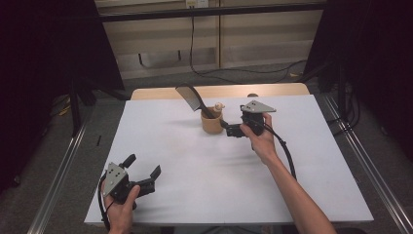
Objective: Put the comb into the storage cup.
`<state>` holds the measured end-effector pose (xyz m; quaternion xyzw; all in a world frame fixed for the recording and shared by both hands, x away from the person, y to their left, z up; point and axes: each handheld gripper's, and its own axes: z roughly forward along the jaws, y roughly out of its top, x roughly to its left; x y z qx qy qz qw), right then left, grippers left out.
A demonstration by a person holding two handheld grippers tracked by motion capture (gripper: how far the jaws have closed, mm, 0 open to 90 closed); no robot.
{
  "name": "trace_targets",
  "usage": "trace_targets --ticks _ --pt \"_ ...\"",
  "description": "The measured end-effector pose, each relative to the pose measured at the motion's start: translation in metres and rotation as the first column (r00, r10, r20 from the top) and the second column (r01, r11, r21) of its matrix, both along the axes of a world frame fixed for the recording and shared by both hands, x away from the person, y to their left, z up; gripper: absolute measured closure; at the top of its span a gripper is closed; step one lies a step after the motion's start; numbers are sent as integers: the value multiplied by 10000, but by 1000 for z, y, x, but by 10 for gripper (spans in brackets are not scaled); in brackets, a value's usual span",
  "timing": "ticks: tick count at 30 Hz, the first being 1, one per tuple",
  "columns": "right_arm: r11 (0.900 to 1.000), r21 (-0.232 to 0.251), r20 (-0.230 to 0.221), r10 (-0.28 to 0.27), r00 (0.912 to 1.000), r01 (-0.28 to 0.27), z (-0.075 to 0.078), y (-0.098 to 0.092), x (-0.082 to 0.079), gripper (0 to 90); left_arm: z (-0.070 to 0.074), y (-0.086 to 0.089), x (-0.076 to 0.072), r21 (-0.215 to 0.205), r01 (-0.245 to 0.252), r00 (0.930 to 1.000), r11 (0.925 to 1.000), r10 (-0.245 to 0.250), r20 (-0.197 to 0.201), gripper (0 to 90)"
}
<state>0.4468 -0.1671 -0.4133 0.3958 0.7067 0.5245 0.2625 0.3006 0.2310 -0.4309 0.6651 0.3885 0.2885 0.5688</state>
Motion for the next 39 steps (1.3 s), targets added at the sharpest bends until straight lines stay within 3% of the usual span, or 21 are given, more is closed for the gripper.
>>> trace_targets --ticks 4,11,21,27,39 --pt "9998 125 89 -149 9998 148 1 -5 -8 6 1 -1 0 36 -27 10000 10000 27 42 28" --pt "9990 -149 145 -431 9990 433 5 -15 -20 9 0 -1 -1 -99 8 10000 10000 -8 -26 29" --pt "9957 92 871 -924 9919 920 8 -22 -42 9 1 0 -2 -118 -2 10000 9999 3 37 29" --pt "9939 350 724 -1073 9916 1050 4 -29 -50 10 1 1 -2 16 69 9999 10000 -69 115 37" --pt "9939 316 903 -1079 9901 1054 -3 -40 -68 9 0 3 -3 6 -116 9999 9999 116 63 36"
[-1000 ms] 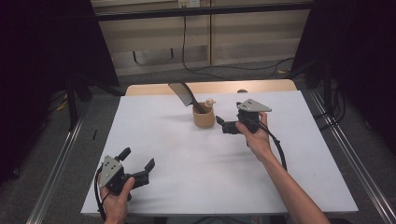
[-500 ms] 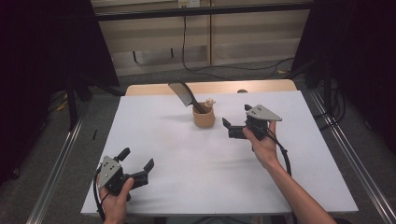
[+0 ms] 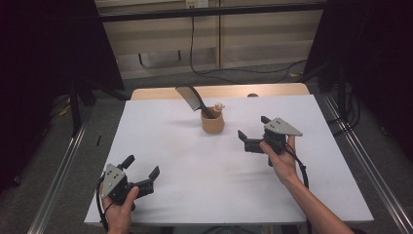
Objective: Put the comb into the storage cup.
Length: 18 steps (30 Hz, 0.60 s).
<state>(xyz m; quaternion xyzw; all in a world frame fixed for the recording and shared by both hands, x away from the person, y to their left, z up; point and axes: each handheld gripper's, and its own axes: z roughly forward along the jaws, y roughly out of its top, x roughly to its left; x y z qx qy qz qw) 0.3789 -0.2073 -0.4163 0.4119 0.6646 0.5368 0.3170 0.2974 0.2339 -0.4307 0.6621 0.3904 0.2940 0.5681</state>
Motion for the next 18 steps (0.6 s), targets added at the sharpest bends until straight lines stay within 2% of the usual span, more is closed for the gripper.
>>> trace_targets --ticks 3,5,8,11,18 --pt "9999 50 -45 -103 9999 103 -1 -4 -6 8 0 0 0 88 11 10000 10000 -11 -26 36" --pt "9993 178 109 -328 9994 326 -3 -7 -13 9 0 -1 -1 110 14 10000 9999 -14 -18 36" --pt "9986 92 353 -522 9980 519 -3 -10 -21 6 0 -1 -1 96 0 10000 10000 0 13 35" --pt "9986 188 416 -494 9979 487 -3 -12 -25 6 0 -1 -1 166 -23 10000 9999 23 6 36" --pt "9974 173 374 -711 9968 705 -5 -25 -35 0 1 -2 -2 93 18 10000 10000 -19 61 36"
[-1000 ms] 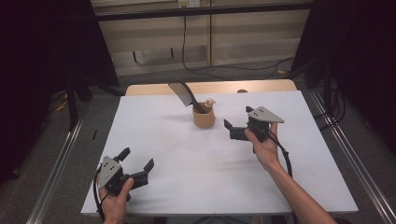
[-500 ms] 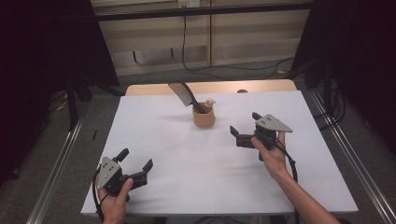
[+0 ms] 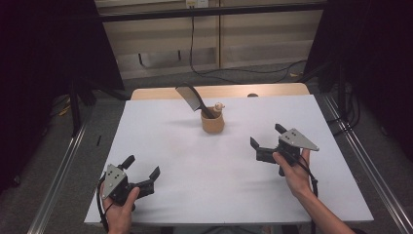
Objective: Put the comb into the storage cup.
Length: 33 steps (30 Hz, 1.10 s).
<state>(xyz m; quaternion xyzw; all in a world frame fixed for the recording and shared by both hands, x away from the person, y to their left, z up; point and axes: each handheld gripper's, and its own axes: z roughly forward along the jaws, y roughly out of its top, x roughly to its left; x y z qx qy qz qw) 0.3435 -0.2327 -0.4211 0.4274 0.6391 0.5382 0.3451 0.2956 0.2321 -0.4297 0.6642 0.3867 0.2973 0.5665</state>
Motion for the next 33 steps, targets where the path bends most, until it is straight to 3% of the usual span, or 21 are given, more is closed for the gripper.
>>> trace_targets --ticks 10,15,20,29,33 --pt "9999 12 174 -155 9997 155 -1 -16 -18 0 1 1 -1 37 -74 10000 10000 74 3 35" --pt "9991 1 264 -413 9988 413 -2 -23 -28 0 2 4 -3 -178 -218 9997 9996 219 74 36" --pt "9985 -84 238 -536 9983 538 -4 -31 -39 0 3 3 -4 -41 -381 9992 9993 382 107 36" --pt "9982 -97 461 -582 9972 587 -4 -41 -56 0 2 1 -6 41 -292 9996 9996 292 -12 36" --pt "9981 -182 353 -582 9977 588 -7 -47 -64 0 3 1 -8 -145 -288 9996 9995 288 25 36"
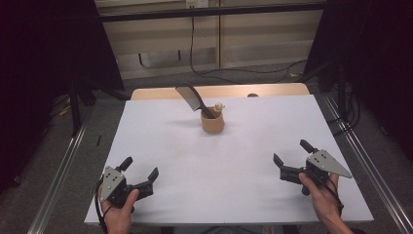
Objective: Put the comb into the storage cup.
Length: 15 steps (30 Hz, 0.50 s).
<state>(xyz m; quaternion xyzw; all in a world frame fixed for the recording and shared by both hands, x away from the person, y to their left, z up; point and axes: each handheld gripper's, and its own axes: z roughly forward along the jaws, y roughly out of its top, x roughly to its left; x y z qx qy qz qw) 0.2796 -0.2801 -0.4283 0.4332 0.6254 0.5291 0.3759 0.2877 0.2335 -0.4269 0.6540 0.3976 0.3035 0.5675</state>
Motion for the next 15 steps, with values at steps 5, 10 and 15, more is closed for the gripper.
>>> trace_targets --ticks 5,10,15 --pt "10000 41 -50 -15 10000 15 -2 -10 -7 0 0 0 -1 49 61 10000 10000 -61 11 36" --pt "9995 -79 11 292 9996 -292 -4 -12 -15 0 -1 0 -2 184 38 10000 9998 -38 8 36" --pt "9991 57 -50 416 9991 -415 -7 -16 -24 0 0 -2 -3 115 34 10000 9999 -35 34 36"
